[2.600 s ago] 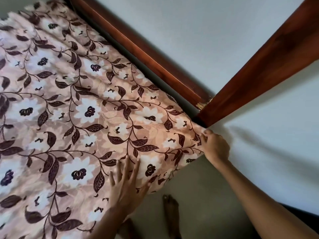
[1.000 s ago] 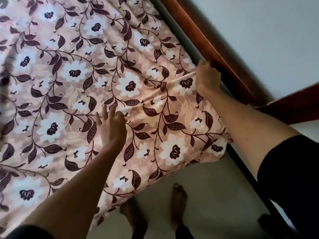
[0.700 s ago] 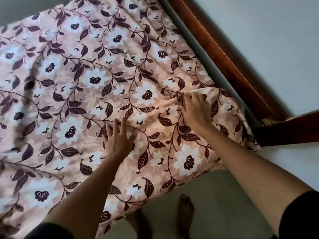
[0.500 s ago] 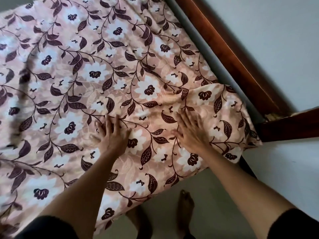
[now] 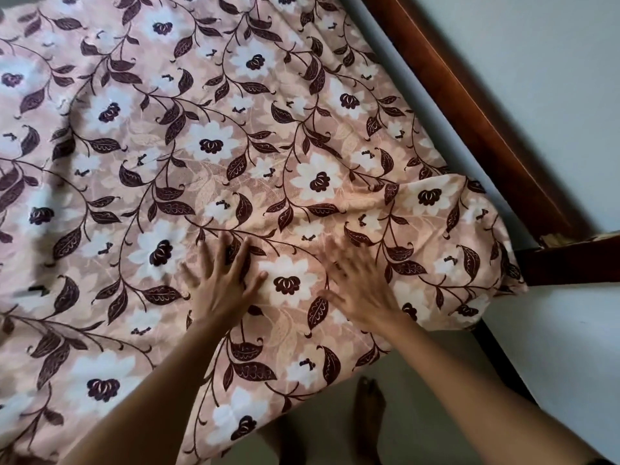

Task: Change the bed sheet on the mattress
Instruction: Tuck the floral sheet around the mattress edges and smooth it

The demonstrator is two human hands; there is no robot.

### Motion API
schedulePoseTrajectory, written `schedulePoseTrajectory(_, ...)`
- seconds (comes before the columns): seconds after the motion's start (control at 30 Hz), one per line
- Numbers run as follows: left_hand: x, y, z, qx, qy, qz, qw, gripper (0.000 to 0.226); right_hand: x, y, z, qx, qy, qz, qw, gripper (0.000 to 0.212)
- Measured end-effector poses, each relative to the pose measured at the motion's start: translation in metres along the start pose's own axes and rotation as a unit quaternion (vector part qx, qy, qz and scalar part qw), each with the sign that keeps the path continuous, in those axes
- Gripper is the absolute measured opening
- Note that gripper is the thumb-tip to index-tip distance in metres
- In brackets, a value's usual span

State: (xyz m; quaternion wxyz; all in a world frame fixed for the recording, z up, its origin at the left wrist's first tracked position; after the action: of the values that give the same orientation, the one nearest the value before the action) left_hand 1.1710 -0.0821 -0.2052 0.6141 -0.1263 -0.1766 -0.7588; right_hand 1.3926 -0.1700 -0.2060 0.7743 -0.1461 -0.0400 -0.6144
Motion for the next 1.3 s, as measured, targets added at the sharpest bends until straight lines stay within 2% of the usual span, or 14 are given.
schedulePoseTrajectory(0.07,-0.006,-0.017,0.000,-0.005,0.015,0.027,0.999,0.081,-0.012,-0.003,-0.003,0.017,-0.037,0.027,0.999,0.069)
schedulePoseTrajectory(0.17,-0.025,-0.044,0.010,0.033,0.010,0.099,0.994,0.074,-0.015,0.044,0.005,0.007,-0.069,-0.135,0.988,0.073)
schedulePoseTrajectory(0.23,-0.038,-0.054,0.020,0.041,0.002,0.123,0.992,0.073,-0.014,0.078,0.019,-0.028,-0.056,-0.251,0.966,0.071)
schedulePoseTrajectory(0.27,-0.045,-0.056,0.026,0.046,0.002,0.128,0.991,0.072,-0.017,0.088,0.031,-0.032,-0.017,-0.274,0.961,0.071)
schedulePoseTrajectory(0.37,-0.064,-0.048,0.043,0.070,0.030,0.129,0.989,0.069,-0.045,0.096,0.073,-0.002,0.151,-0.254,0.955,0.056)
schedulePoseTrajectory(0.43,-0.079,-0.037,0.053,0.082,0.050,0.136,0.986,0.071,-0.070,0.104,0.088,0.003,0.186,-0.250,0.950,0.041)
schedulePoseTrajectory(0.5,-0.096,-0.028,0.063,0.110,0.086,0.151,0.979,0.072,-0.100,0.119,0.096,0.013,0.197,-0.260,0.945,0.035)
schedulePoseTrajectory(0.63,-0.135,-0.015,0.082,0.136,0.177,0.133,0.966,0.056,-0.155,0.165,0.097,0.011,0.195,-0.324,0.926,0.042)
schedulePoseTrajectory(0.8,-0.172,-0.001,0.084,0.131,0.168,0.145,0.966,0.040,-0.194,0.195,0.105,0.024,0.196,-0.273,0.941,0.030)
schedulePoseTrajectory(0.9,-0.185,0.001,0.086,0.107,0.159,0.144,0.971,0.049,-0.217,0.208,0.126,0.073,0.215,-0.196,0.954,0.027)
schedulePoseTrajectory(1.0,-0.210,-0.002,0.106,0.102,0.171,0.188,0.962,0.051,-0.253,0.226,0.145,0.111,0.214,-0.129,0.962,0.027)
schedulePoseTrajectory(1.1,-0.230,-0.009,0.121,0.117,0.177,0.222,0.952,0.051,-0.272,0.236,0.148,0.018,0.223,-0.159,0.962,0.016)
schedulePoseTrajectory(1.17,-0.247,-0.010,0.124,0.125,0.164,0.205,0.957,0.058,-0.283,0.241,0.148,-0.061,0.257,-0.192,0.945,0.022)
schedulePoseTrajectory(1.3,-0.271,-0.005,0.127,0.140,0.174,0.177,0.959,0.037,-0.309,0.244,0.150,-0.044,0.218,-0.197,0.955,0.030)
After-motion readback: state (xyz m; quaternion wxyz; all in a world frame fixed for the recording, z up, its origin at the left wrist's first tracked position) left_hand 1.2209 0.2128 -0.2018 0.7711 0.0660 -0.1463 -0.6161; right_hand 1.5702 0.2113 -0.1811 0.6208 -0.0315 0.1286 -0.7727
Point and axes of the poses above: each hand's wrist, its own x-axis away from the middle knuckle, its own z-axis out of the back of the hand, y = z × x, the point moved 4 cm from there along -x, towards the middle knuckle, and after that the axes turned 7 degrees about z, right-handed, at the moved point
